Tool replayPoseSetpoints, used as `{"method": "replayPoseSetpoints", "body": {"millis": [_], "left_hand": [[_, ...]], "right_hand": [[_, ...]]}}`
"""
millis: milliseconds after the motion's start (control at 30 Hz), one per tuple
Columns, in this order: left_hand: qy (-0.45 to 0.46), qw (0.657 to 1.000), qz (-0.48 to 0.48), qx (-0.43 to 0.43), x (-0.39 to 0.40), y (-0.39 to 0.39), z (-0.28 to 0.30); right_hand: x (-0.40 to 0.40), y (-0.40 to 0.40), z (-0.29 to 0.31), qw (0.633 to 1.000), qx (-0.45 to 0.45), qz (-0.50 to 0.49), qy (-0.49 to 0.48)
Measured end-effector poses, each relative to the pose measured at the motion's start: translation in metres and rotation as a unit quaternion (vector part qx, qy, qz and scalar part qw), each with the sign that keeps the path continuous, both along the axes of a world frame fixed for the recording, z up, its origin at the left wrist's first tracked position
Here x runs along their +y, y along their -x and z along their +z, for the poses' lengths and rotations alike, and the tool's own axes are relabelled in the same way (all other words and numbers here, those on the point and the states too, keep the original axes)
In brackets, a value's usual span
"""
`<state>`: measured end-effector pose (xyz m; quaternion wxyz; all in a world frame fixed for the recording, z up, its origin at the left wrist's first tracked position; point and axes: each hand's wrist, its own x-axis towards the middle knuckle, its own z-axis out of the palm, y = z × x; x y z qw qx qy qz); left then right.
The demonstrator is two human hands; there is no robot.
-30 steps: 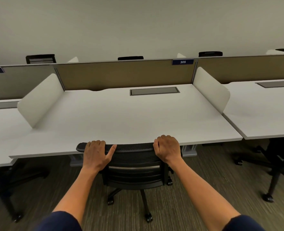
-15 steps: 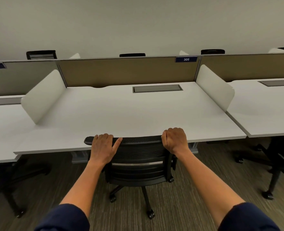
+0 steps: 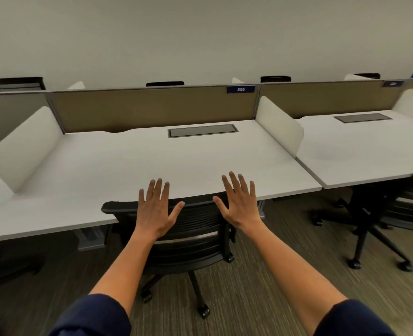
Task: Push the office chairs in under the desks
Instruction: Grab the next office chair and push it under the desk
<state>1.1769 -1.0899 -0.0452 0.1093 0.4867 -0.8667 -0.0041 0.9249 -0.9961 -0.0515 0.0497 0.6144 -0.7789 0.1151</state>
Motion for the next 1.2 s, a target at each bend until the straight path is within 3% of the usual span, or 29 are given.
{"method": "replayPoseSetpoints", "body": {"millis": [200,333,533,1200], "left_hand": [[0.001,0.997,-0.082,0.010,0.025,0.077,0.000],[-0.019,0.981,-0.191,0.021,0.067,0.166,-0.002],[-0.026,0.960,-0.280,-0.010,0.139,0.260,-0.010],[-0.029,0.925,-0.378,-0.015,0.356,0.581,-0.009]], "right_hand": [[0.051,0.041,-0.002,0.999,0.014,-0.048,-0.014],[0.129,0.103,-0.002,0.988,0.026,-0.149,-0.010],[0.223,0.167,-0.010,0.970,0.017,-0.243,-0.017],[0.487,0.446,-0.029,0.933,-0.004,-0.359,-0.019]]}}
